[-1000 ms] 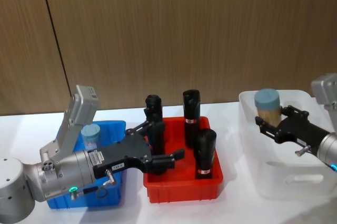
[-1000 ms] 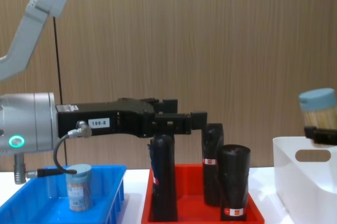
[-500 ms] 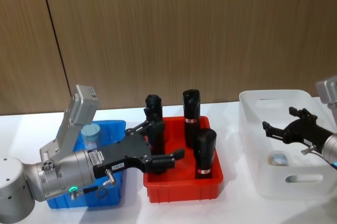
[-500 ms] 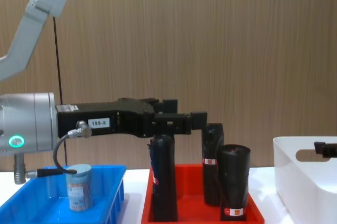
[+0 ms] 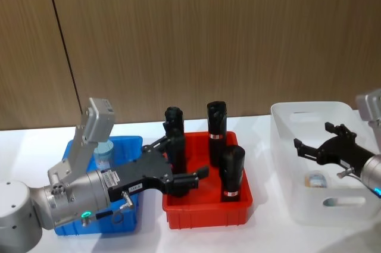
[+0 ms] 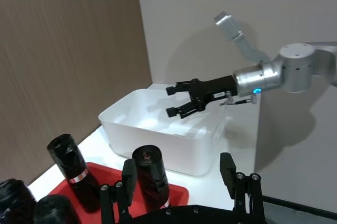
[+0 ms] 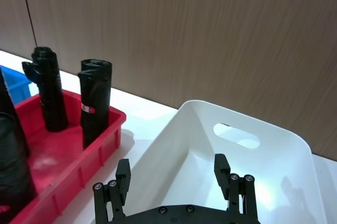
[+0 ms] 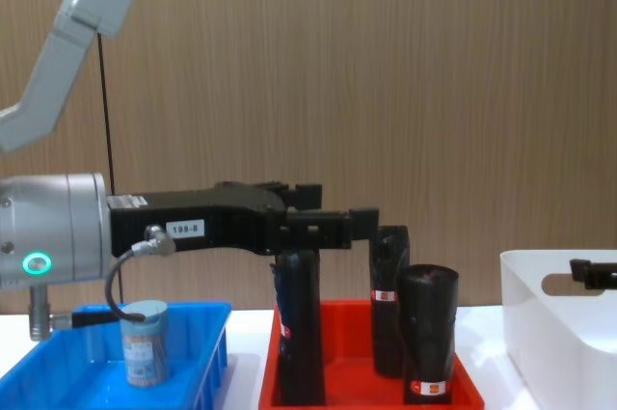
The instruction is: Pick the cotton swabs from the blue box and place them into the white box.
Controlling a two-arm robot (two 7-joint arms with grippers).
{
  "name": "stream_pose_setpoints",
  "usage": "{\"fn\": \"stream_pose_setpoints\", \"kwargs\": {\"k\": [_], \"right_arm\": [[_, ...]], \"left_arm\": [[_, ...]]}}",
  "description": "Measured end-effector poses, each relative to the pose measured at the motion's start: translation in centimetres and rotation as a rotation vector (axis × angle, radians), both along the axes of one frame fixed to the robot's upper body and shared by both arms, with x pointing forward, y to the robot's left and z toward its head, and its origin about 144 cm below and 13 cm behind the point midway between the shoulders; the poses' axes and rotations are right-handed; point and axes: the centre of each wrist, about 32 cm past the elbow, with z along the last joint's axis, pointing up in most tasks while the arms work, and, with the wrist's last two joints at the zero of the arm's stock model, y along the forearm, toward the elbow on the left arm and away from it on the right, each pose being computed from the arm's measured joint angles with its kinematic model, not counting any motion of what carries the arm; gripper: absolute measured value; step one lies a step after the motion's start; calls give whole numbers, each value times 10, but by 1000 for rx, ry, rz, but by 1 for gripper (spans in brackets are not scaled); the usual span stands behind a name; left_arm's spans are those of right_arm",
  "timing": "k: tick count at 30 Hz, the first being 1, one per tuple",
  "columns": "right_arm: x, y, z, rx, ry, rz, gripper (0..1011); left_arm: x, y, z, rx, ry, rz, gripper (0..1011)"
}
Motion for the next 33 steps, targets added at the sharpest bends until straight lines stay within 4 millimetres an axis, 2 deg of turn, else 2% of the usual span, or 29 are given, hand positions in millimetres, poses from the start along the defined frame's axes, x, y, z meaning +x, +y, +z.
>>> {"fn": "stream_pose_setpoints", "kwargs": {"k": [16, 33], "right_arm": [[-40, 38, -3, 60, -88, -9, 1001], [-88, 73, 4, 156, -172, -37, 1002]], "left_arm": [[-14, -16, -5, 36, -50, 163, 1004], [-29, -33, -10, 58, -111, 332, 1004]]}}
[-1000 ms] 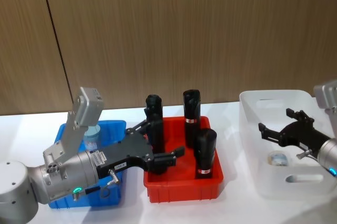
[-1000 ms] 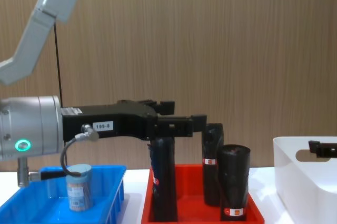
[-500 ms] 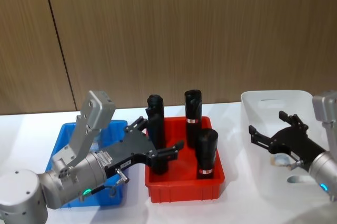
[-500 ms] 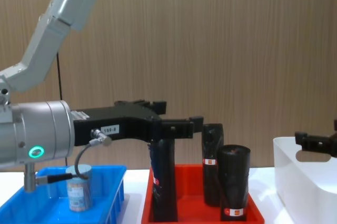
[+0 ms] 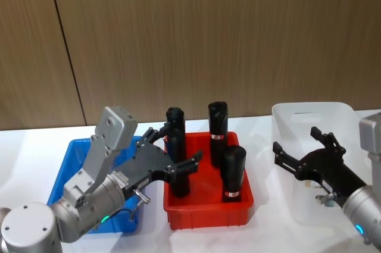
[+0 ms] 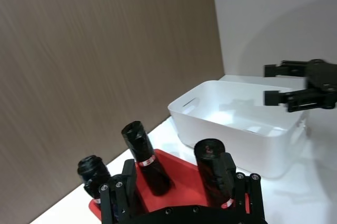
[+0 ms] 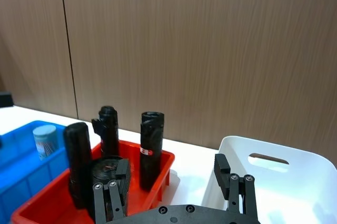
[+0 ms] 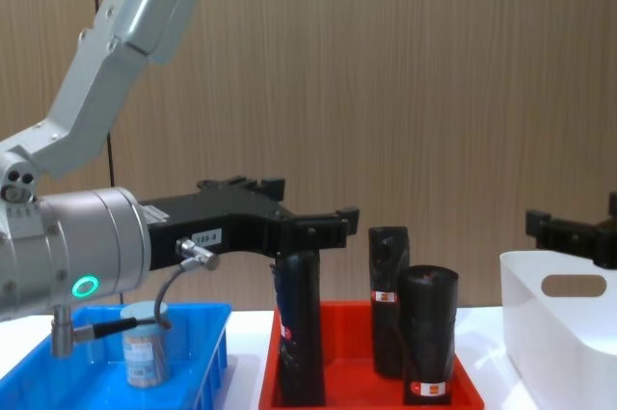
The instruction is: Pick the cotton swabs from the blue box and place them into the white box.
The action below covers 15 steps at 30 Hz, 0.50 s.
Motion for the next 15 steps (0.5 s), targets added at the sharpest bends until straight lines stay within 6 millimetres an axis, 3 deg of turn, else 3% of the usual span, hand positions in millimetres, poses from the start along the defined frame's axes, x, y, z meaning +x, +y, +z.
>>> {"fn": "stream_pose_setpoints", "kwargs": {"k": [6, 15], "right_arm": [[-16, 10, 4, 36, -24, -12, 1002], [-21, 12, 5, 46, -29, -17, 1002]], "left_arm": [[-6, -6, -2, 5, -24, 61, 1004], [-15, -15, -4, 8, -63, 151, 1004]]}}
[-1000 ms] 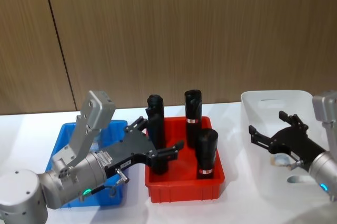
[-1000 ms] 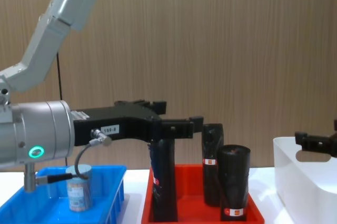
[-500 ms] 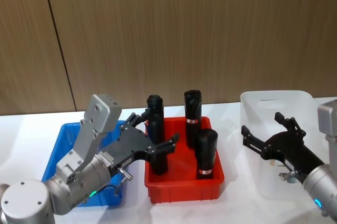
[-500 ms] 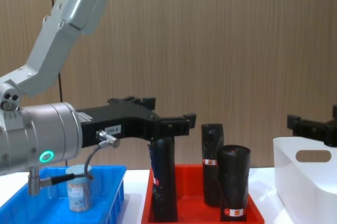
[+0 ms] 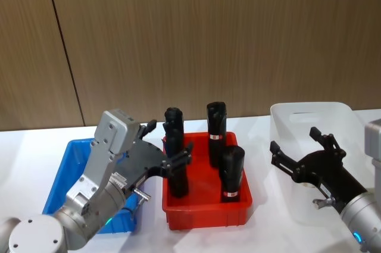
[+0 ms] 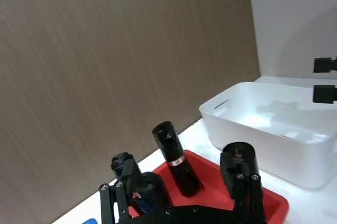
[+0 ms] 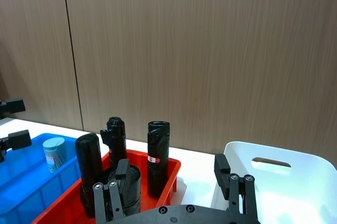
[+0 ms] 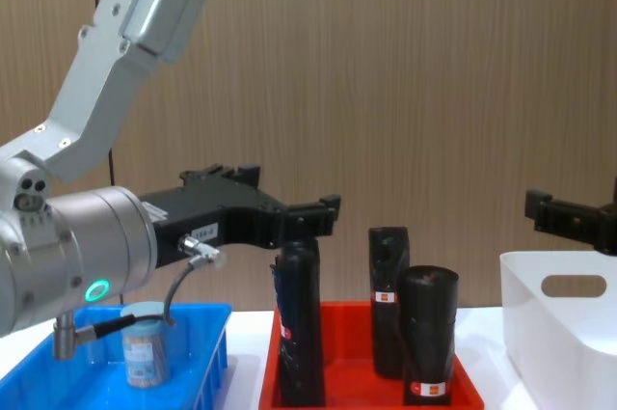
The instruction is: Pick the cotton swabs from the blue box and place them into the white box.
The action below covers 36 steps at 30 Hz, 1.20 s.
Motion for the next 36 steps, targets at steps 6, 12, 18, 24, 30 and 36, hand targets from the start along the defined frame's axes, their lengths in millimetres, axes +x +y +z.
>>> {"fn": "stream_pose_setpoints", "kwargs": {"k": [6, 12, 18, 24, 30, 36], "right_arm": [[0, 0, 0, 0, 0, 0, 1002], [0, 0, 0, 0, -1, 0, 1002], [0, 0, 0, 0, -1, 0, 1001], [0, 0, 0, 0, 0, 0, 1002], [0, 0, 0, -1, 0, 1, 1002], [0, -1, 1, 3, 7, 10, 1002]], "left_arm": [[-6, -6, -1, -1, -27, 60, 1004], [-11, -11, -2, -2, -51, 111, 1004], [-16, -14, -3, -5, -71, 151, 1004], [-17, -16, -3, -6, -77, 163, 1004], [-17, -15, -3, -5, -77, 164, 1004], [-17, -15, -3, -5, -77, 164, 1004]]}}
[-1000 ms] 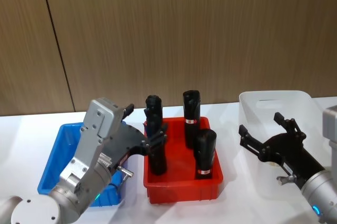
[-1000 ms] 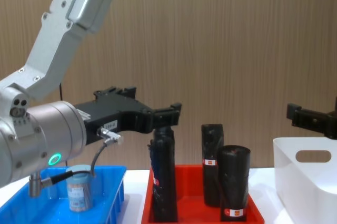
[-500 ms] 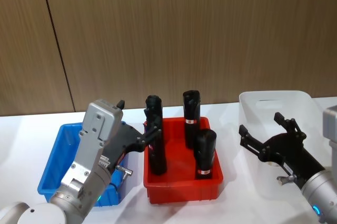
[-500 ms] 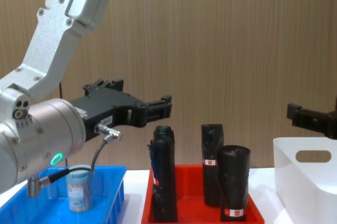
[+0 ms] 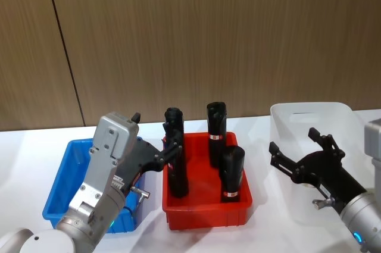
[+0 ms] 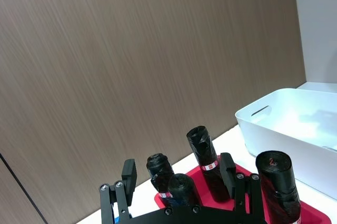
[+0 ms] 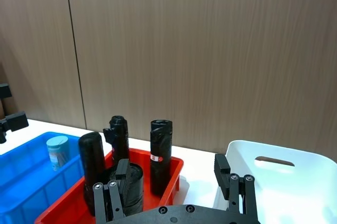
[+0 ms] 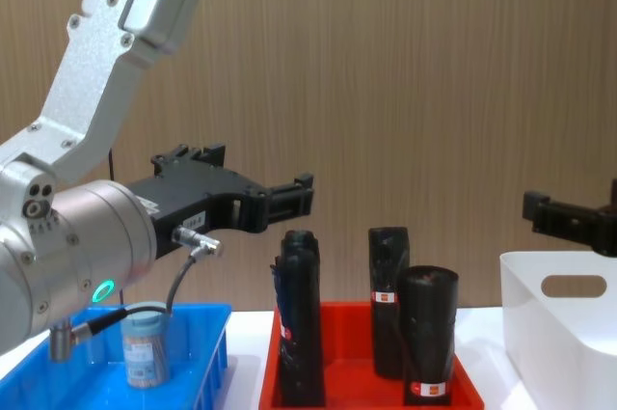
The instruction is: Pick the cotton swabs from the blue box and place them into the white box.
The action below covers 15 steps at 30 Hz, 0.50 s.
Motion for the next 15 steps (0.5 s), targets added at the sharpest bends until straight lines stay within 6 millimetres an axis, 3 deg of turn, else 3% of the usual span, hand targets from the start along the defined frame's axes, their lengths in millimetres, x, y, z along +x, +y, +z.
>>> {"fn": "stream_pose_setpoints", "kwargs": {"k": [15], "right_arm": [[9, -5, -1, -11, 72, 94, 1001]], "left_arm": [[0, 0, 0, 0, 0, 1, 1004]]}}
